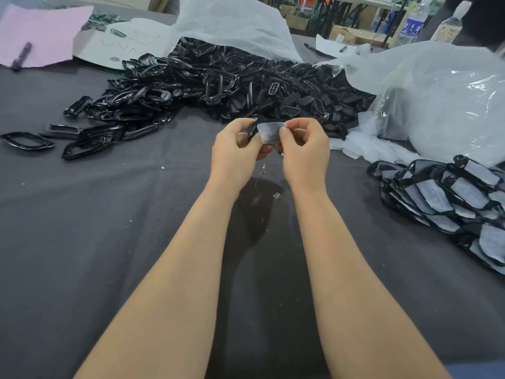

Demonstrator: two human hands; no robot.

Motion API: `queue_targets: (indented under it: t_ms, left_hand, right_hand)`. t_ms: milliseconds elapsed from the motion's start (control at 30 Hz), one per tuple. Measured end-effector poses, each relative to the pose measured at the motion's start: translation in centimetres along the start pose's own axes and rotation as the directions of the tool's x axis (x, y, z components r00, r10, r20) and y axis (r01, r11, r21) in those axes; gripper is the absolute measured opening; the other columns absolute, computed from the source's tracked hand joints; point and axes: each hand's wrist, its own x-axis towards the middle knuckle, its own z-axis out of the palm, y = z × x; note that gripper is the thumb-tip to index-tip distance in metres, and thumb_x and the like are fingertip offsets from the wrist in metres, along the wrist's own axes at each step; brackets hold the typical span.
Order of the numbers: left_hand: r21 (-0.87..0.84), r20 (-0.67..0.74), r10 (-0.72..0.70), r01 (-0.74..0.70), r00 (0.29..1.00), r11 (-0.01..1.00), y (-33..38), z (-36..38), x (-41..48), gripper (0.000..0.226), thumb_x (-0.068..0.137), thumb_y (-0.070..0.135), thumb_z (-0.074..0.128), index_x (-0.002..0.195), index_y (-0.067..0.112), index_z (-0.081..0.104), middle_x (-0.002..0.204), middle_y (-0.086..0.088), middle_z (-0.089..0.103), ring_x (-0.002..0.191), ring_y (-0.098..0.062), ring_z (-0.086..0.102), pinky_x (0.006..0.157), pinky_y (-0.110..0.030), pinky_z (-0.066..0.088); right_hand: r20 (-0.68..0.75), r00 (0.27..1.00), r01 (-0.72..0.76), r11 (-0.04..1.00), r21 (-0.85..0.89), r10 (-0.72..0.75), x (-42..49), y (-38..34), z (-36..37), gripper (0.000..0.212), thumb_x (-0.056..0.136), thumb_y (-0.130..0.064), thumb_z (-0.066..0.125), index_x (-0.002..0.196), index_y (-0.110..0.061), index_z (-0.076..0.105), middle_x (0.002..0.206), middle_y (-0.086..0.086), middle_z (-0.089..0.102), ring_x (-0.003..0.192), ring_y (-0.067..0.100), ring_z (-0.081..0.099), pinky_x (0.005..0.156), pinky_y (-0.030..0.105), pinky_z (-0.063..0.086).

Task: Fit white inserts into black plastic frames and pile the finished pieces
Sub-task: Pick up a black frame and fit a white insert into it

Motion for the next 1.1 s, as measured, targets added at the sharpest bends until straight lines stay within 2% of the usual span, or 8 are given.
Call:
queue_targets:
  t_ms: [200,400,533,633,767,867,967,1100]
  left_hand:
    - [-0.014,0.031,-0.032,0.033,0.999,0.999,0.04,0.26,-0.02,0.026,0.096,0.005,0.054,0.122,0.010,0.056,0.078,0.002,0.071,0.071,-0.004,0.069,0.071,-0.019,0.056]
    - [-0.061,0.020,-0.053,0.054,0.998,0.997,0.29,0.34,-0.14,0.017,0.098,0.008,0.048,0.099,0.022,0.057,0.064,0.011,0.070,0.067,-0.004,0.070,0.064,-0.017,0.055]
    - [0.031,0.027,0.025,-0.026,0.999,0.999,0.21,0.32,-0.35,0.009,0.097,0.018,0.056,0.092,0.025,0.057,0.070,0.009,0.069,0.066,-0.003,0.070,0.063,-0.017,0.055]
    - [0.087,0.030,0.049,-0.051,0.998,0.995,-0.07,0.11,-0.20,0.017,0.096,0.011,0.057,0.089,0.027,0.054,0.075,0.006,0.069,0.065,-0.002,0.068,0.065,-0.019,0.056]
    - [0.107,0.029,0.052,-0.055,0.998,0.993,-0.09,-0.08,-0.08,0.023,0.096,0.009,0.056,0.087,0.029,0.052,0.078,0.004,0.069,0.063,-0.001,0.066,0.069,-0.022,0.057]
    - [0.135,0.044,0.050,-0.056,0.998,0.989,-0.09,-0.14,-0.15,0.023,0.095,0.009,0.056,0.086,0.030,0.053,0.077,0.004,0.069,0.062,-0.001,0.066,0.070,-0.024,0.058]
    - [0.133,0.017,0.028,-0.030,0.999,0.991,-0.01,-0.25,-0.13,0.021,0.093,0.011,0.056,0.085,0.029,0.054,0.072,0.003,0.069,0.060,-0.003,0.066,0.067,-0.026,0.057]
    - [0.130,-0.011,-0.012,0.014,1.000,0.991,-0.06,-0.24,-0.04,0.014,0.090,0.018,0.059,0.083,0.029,0.056,0.084,0.000,0.070,0.083,-0.016,0.070,0.079,-0.035,0.059]
  right_hand:
    - [-0.082,0.996,-0.037,0.998,0.058,0.041,0.01,0.18,0.14,0.014,0.090,-0.006,0.059,0.094,-0.014,0.048,0.080,-0.003,0.058,0.083,0.018,0.061,0.086,0.042,0.052]
    - [-0.065,0.993,-0.089,0.989,0.118,0.097,0.21,0.55,0.10,0.020,0.089,-0.006,0.061,0.098,-0.019,0.049,0.085,-0.004,0.058,0.090,0.022,0.063,0.089,0.045,0.052]
    - [-0.044,0.990,-0.122,0.979,0.161,0.131,0.32,0.68,-0.03,0.027,0.087,-0.005,0.062,0.090,-0.029,0.049,0.086,-0.003,0.058,0.090,0.020,0.063,0.089,0.044,0.053]
    - [-0.016,0.989,-0.143,0.972,0.188,0.149,0.35,0.79,0.03,0.026,0.087,-0.004,0.062,0.090,-0.027,0.051,0.083,-0.003,0.058,0.082,0.014,0.061,0.085,0.038,0.056]
    - [0.054,0.976,-0.220,0.942,0.252,0.213,0.58,0.81,0.08,0.014,0.091,-0.007,0.060,0.101,-0.016,0.059,0.089,0.000,0.063,0.084,0.012,0.063,0.067,0.017,0.054]
    - [0.071,0.977,-0.213,0.958,0.194,0.203,0.62,0.82,-0.02,0.008,0.092,-0.009,0.058,0.093,-0.015,0.062,0.090,0.000,0.065,0.087,0.013,0.064,0.067,0.017,0.054]
    - [0.099,0.978,-0.204,0.953,0.224,0.186,0.60,0.72,-0.04,0.016,0.092,-0.004,0.057,0.084,-0.017,0.060,0.085,0.000,0.063,0.082,0.012,0.061,0.068,0.018,0.054]
    - [0.163,0.972,-0.207,0.948,0.243,0.171,0.30,0.46,0.17,0.021,0.092,-0.001,0.056,0.081,-0.018,0.059,0.082,0.000,0.063,0.079,0.012,0.061,0.071,0.022,0.056]
